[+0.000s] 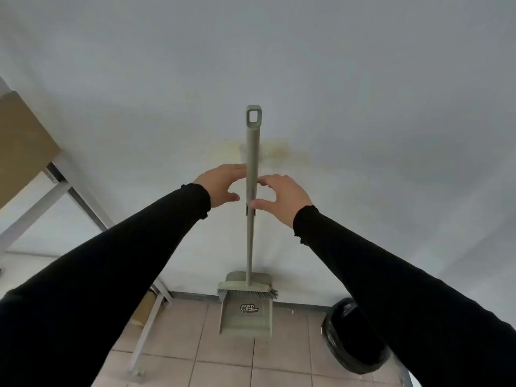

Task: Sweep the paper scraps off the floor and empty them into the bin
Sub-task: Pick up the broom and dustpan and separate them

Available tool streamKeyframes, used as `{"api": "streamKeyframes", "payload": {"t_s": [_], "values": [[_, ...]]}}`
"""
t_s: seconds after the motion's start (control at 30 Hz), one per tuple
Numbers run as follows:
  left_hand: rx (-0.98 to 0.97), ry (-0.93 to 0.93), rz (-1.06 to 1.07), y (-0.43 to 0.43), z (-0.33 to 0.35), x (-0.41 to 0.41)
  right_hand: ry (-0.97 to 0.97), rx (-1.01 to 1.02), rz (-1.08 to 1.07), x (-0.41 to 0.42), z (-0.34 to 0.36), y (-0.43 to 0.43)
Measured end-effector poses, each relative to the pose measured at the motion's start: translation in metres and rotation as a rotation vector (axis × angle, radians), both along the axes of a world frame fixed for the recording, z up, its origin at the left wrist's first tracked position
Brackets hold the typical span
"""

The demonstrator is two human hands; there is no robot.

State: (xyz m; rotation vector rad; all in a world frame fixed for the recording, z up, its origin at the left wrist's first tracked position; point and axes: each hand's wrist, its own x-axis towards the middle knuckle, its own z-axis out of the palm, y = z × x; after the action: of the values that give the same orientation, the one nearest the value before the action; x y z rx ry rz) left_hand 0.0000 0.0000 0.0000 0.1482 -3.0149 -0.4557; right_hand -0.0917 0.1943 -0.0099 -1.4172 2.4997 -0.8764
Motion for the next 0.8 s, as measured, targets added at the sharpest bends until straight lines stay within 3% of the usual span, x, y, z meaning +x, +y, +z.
{"api": "streamKeyframes", "payload": {"t_s": [0.2, 0.4, 0.5, 0.63, 0.8], "values": [[-0.201, 0.039, -0.083, 0.0, 0.005, -0.029, -0.09, -0.171, -0.051, 0.01, 0.001, -0.018], [-0.395, 0.049, -0.269, -0.01, 0.02, -0.038, -0.062, -0.257, -0.065, 0.018, 0.007, -0.019], [-0.418, 0.07, -0.341, -0.015, 0.033, -0.024, -0.123, -0.345, -0.067, 0.032, 0.019, -0.015], [-0.448, -0.123, -0.309, -0.017, 0.043, 0.008, -0.428, -0.332, 0.03, 0.059, 0.03, -0.012], [-0.428, -0.411, -0.206, -0.007, 0.008, 0.048, -0.921, -0.119, -0.007, 0.09, 0.021, -0.009]]}}
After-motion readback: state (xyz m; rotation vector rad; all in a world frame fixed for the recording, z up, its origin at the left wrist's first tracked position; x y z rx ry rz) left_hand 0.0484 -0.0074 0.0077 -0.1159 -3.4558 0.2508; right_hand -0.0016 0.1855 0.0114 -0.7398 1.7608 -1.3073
